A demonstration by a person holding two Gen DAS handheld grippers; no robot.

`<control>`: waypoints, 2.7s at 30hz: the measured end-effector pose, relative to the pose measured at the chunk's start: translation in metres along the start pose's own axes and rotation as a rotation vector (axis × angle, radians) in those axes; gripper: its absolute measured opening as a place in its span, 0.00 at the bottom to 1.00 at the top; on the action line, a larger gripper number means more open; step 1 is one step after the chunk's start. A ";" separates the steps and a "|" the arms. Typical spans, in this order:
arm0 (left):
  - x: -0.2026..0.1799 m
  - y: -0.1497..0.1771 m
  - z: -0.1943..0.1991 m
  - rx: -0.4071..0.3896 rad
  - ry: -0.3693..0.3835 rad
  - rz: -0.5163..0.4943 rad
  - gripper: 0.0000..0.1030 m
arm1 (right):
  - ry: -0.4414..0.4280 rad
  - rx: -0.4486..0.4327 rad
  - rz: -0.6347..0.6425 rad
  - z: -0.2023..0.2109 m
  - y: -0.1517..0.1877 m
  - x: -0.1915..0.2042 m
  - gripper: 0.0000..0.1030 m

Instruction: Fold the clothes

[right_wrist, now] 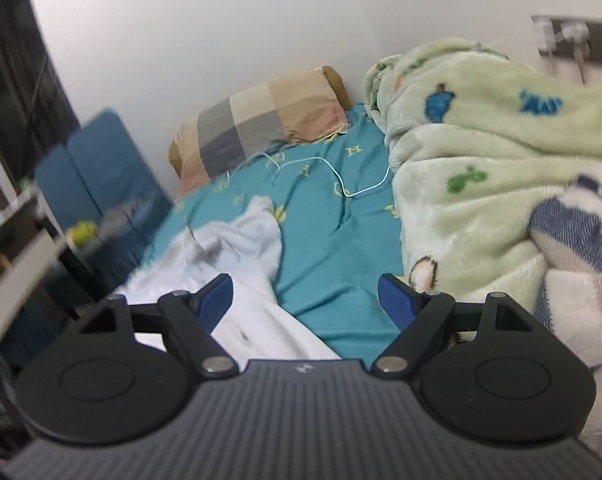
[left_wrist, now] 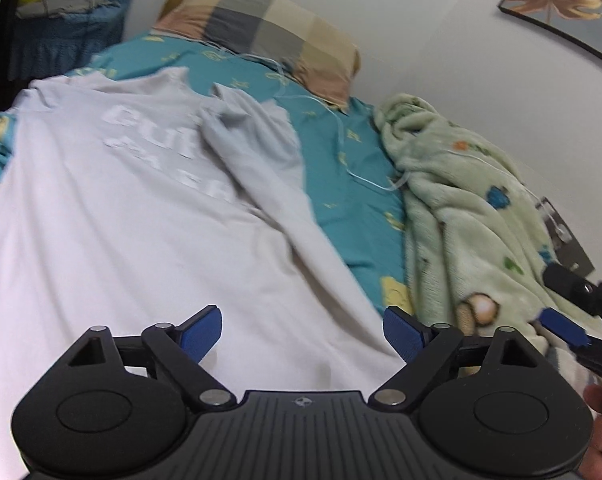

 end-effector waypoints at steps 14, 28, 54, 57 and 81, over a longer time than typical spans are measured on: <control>-0.066 0.081 -0.100 0.242 -0.013 -0.069 0.08 | -0.003 0.044 -0.197 -0.025 0.007 -0.043 0.79; 0.025 0.011 0.006 0.239 0.078 0.137 0.02 | -0.164 0.337 -0.144 -0.051 0.045 -0.004 0.79; -0.053 0.027 -0.038 0.188 0.228 -0.437 0.72 | -0.049 0.387 -0.231 -0.061 0.061 -0.015 0.79; -0.059 0.042 -0.067 0.267 0.271 -0.505 0.72 | -0.075 0.396 -0.271 -0.063 0.061 -0.019 0.79; -0.009 0.115 0.024 0.569 0.436 -0.571 0.03 | -0.277 0.637 -0.016 -0.068 0.107 0.047 0.53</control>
Point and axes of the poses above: each gripper's, at about its wrist camera, not at the fingertips, and z roughly against the way its jaws point, x to its left, y to its underside, the point moved 6 cm from there along -z, roughly the way its jaws point, and after that the axes turned 11 degrees about -x, right-handed, at the moved point
